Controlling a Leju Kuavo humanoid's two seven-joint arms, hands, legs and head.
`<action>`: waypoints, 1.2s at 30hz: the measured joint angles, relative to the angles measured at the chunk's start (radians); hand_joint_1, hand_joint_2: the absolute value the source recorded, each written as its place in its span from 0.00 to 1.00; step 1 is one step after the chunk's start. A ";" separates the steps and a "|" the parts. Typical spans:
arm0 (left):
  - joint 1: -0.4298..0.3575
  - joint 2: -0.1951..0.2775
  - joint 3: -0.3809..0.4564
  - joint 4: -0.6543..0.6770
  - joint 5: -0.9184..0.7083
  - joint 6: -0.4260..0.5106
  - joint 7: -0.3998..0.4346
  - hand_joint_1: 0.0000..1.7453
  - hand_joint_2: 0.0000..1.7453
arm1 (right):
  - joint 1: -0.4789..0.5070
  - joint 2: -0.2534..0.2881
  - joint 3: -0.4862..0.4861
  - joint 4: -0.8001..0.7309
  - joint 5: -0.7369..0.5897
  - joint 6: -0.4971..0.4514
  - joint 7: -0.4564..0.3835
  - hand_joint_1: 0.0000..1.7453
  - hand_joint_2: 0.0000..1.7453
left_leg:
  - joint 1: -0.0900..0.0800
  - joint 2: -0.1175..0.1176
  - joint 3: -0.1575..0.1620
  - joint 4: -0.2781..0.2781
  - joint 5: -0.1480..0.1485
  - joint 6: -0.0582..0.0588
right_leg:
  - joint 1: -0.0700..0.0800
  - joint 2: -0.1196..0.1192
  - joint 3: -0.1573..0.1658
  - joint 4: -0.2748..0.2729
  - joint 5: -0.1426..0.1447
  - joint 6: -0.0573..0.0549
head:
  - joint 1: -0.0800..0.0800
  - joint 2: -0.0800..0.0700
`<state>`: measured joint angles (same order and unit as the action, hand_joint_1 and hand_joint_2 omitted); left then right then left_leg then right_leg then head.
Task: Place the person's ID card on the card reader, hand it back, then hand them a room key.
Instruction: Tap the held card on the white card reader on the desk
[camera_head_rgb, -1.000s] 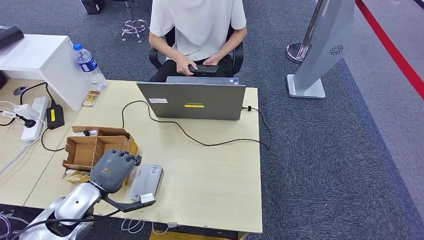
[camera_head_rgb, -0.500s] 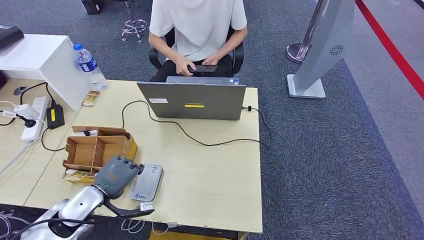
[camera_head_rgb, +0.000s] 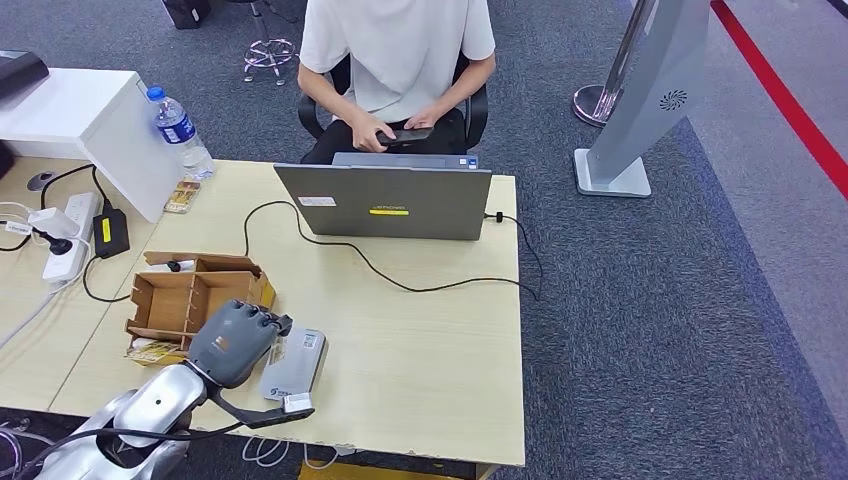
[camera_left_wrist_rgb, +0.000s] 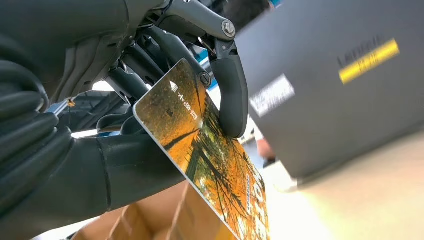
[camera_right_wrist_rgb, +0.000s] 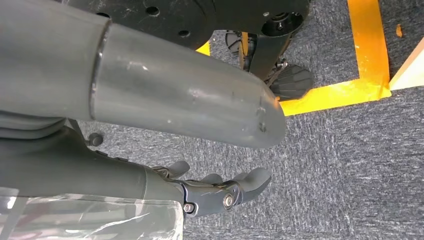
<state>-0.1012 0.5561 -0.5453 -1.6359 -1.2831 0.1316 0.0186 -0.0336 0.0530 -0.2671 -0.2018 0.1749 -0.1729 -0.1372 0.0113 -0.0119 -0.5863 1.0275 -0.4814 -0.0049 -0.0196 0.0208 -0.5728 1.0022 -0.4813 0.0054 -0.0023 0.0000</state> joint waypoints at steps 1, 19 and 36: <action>-0.005 0.000 0.000 -0.013 0.004 0.007 -0.001 1.00 1.00 | 0.000 0.000 -0.002 0.000 0.001 0.001 0.000 0.00 0.00 | 0.000 0.000 0.000 0.000 0.000 0.000 | 0.000 0.000 0.000 0.000 0.000 0.000 | 0.000 0.000; -0.260 -0.113 0.168 -0.081 0.013 0.259 -0.036 1.00 1.00 | -0.015 0.006 -0.003 0.000 0.107 0.017 0.028 0.00 0.00 | 0.000 -0.002 -0.001 0.001 0.004 0.001 | 0.000 -0.003 0.000 0.000 0.003 -0.001 | -0.001 0.000; -0.939 -0.265 0.178 0.942 -0.166 0.233 0.086 1.00 1.00 | -0.074 0.018 0.045 -0.003 0.211 0.046 0.104 0.00 0.00 | 0.001 -0.002 -0.004 0.002 0.010 -0.001 | 0.001 -0.002 -0.003 0.001 0.009 -0.001 | 0.001 0.000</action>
<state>-1.0404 0.2911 -0.3672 -0.6937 -1.4492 0.3642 0.1044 -0.1079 0.0712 -0.2216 -0.2052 0.3860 -0.1271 -0.0331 0.0119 -0.0138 -0.5899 1.0292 -0.4716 -0.0055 -0.0190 0.0189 -0.5758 1.0032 -0.4720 0.0042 -0.0016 0.0000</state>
